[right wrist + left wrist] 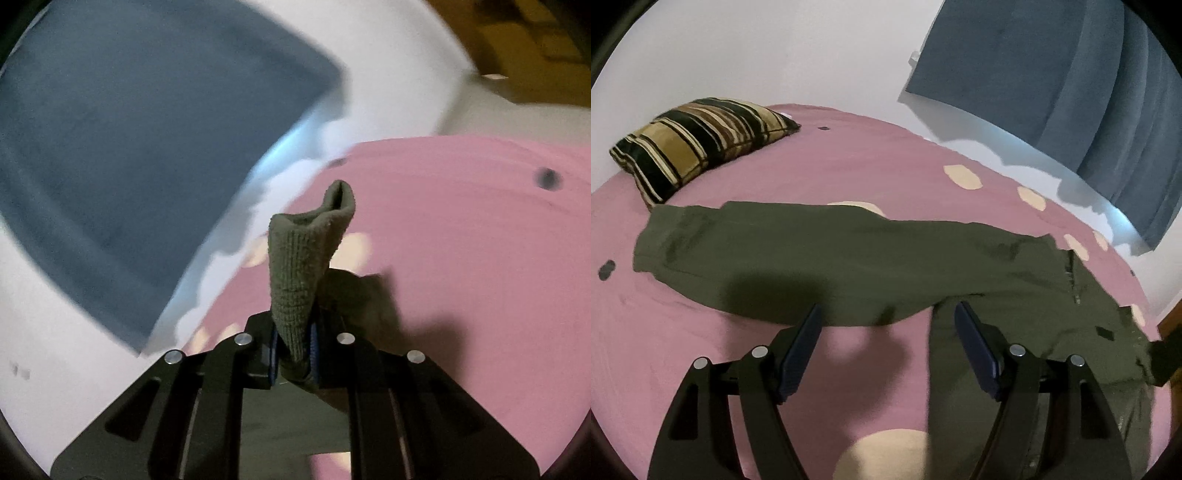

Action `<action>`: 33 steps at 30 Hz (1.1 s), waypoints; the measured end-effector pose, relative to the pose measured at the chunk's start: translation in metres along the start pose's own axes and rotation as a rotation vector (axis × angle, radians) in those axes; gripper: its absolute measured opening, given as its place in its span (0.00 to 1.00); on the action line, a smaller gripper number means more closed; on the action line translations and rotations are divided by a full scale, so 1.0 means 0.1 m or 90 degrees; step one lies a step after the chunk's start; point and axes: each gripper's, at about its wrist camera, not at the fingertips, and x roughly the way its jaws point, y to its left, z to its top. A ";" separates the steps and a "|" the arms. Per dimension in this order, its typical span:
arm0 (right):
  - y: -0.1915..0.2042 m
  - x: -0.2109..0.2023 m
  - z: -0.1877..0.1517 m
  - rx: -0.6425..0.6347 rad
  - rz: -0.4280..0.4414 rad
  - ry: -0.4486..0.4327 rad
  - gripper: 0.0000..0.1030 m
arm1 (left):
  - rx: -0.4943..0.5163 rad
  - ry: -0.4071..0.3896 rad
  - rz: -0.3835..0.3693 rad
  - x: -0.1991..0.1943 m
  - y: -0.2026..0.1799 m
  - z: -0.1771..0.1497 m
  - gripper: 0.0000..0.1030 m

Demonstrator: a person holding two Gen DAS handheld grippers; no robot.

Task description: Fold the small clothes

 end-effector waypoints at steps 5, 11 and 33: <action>1.08 0.35 -0.43 -0.117 0.085 0.066 0.11 | -0.013 0.005 -0.024 0.01 -0.02 -0.02 0.71; 2.07 0.85 -1.28 -0.240 0.138 0.170 0.11 | -0.036 0.006 -0.036 -0.01 0.03 -0.07 0.71; 2.84 1.86 -3.95 -0.505 0.100 0.518 0.46 | -0.081 0.027 -0.065 0.04 0.13 -0.14 0.71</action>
